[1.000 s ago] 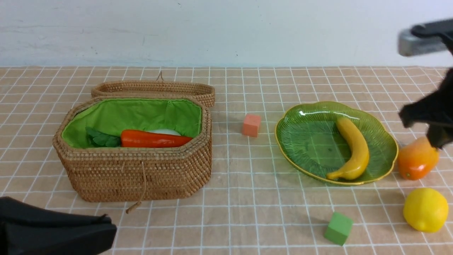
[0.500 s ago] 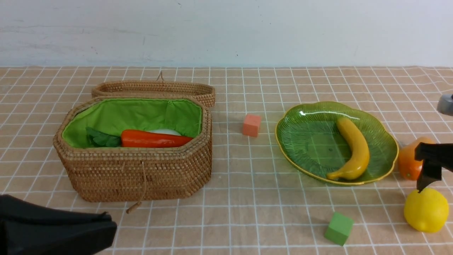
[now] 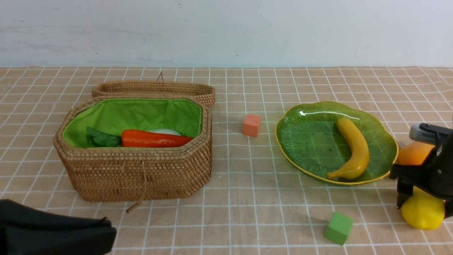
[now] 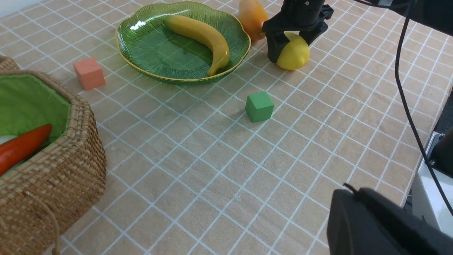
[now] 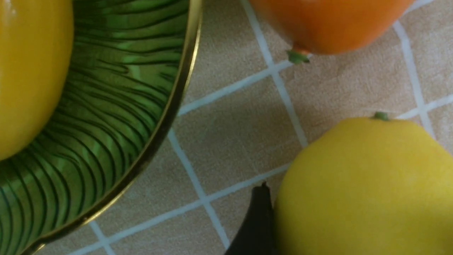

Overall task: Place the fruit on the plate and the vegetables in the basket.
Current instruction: Use the right arm to grab a lemon and put it into the right plate, then use the right arm to grab a mango and put it into the right plate

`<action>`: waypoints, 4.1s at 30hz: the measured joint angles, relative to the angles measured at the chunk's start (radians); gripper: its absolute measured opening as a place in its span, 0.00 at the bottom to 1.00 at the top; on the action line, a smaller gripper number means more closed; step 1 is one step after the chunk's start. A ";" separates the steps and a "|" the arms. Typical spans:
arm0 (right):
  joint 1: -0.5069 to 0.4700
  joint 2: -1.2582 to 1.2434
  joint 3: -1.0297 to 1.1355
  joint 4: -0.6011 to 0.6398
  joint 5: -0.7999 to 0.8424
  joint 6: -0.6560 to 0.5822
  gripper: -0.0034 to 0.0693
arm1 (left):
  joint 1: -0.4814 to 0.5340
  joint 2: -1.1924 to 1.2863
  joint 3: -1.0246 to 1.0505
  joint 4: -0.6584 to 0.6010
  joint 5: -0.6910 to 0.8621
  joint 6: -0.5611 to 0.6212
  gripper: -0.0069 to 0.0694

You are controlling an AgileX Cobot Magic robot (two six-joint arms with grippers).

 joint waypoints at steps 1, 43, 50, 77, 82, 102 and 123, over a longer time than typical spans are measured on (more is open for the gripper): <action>0.000 0.002 0.000 0.002 0.000 -0.014 0.88 | 0.000 0.000 0.000 0.000 0.001 0.000 0.07; 0.190 0.021 -0.549 0.077 0.168 -0.302 0.83 | 0.000 0.001 0.000 -0.003 -0.121 0.001 0.09; -0.023 -0.078 -0.460 -0.073 0.330 -0.227 0.59 | 0.000 0.001 0.000 -0.003 -0.123 0.001 0.09; -0.308 0.075 -0.242 0.512 -0.036 -0.308 0.95 | 0.000 0.001 0.000 -0.012 -0.126 0.001 0.11; -0.308 0.188 -0.317 0.561 -0.048 -0.327 0.95 | 0.000 0.001 0.000 -0.023 -0.125 0.001 0.11; -0.251 0.147 -0.499 0.408 0.161 -0.400 0.81 | 0.000 0.011 0.000 -0.050 -0.131 0.002 0.12; 0.129 0.157 -0.507 0.354 0.050 -0.383 0.98 | 0.000 0.021 0.000 -0.029 -0.119 0.004 0.13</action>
